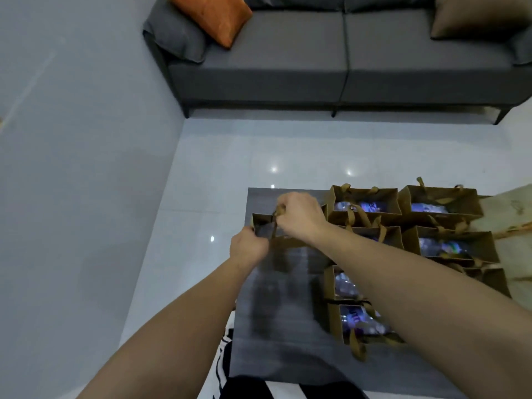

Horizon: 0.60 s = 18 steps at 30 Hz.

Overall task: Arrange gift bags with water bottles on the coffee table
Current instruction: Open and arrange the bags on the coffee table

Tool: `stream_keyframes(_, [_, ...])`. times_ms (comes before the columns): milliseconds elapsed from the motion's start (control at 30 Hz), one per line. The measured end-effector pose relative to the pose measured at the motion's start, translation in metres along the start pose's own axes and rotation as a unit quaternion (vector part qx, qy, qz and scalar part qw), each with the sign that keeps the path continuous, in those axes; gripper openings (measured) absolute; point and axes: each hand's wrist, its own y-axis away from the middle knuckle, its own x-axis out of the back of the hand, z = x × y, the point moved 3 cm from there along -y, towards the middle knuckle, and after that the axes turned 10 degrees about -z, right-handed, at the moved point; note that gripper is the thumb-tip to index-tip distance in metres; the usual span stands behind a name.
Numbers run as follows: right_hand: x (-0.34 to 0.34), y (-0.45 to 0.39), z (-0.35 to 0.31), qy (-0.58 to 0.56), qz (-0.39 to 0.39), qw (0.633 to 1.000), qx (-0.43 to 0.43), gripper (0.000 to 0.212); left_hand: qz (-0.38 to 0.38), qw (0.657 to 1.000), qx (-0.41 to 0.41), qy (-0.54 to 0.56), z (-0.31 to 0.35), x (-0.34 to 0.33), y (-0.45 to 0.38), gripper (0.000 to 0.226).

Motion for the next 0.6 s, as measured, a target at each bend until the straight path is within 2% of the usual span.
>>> stream_keyframes(200, [-0.006, -0.066, 0.017, 0.030, 0.003, 0.999, -0.033, 0.019, -0.067, 0.997, -0.014, 0.020, 0.016, 0.009, -0.075, 0.036])
stream_keyframes(333, [-0.005, -0.102, 0.029, 0.053, -0.005, 0.998, -0.044, 0.015, -0.099, 0.995, -0.020, 0.025, 0.016, 0.005, -0.115, 0.050])
stream_keyframes(433, [-0.005, -0.118, 0.039, 0.055, -0.007, 0.997, -0.056, 0.019, -0.113, 0.993, -0.018, 0.032, 0.017, -0.001, -0.131, 0.051])
stream_keyframes(600, [-0.004, -0.130, 0.051, 0.053, 0.002, 0.996, -0.069, 0.014, -0.115, 0.992, -0.017, 0.039, 0.022, -0.009, -0.143, 0.052])
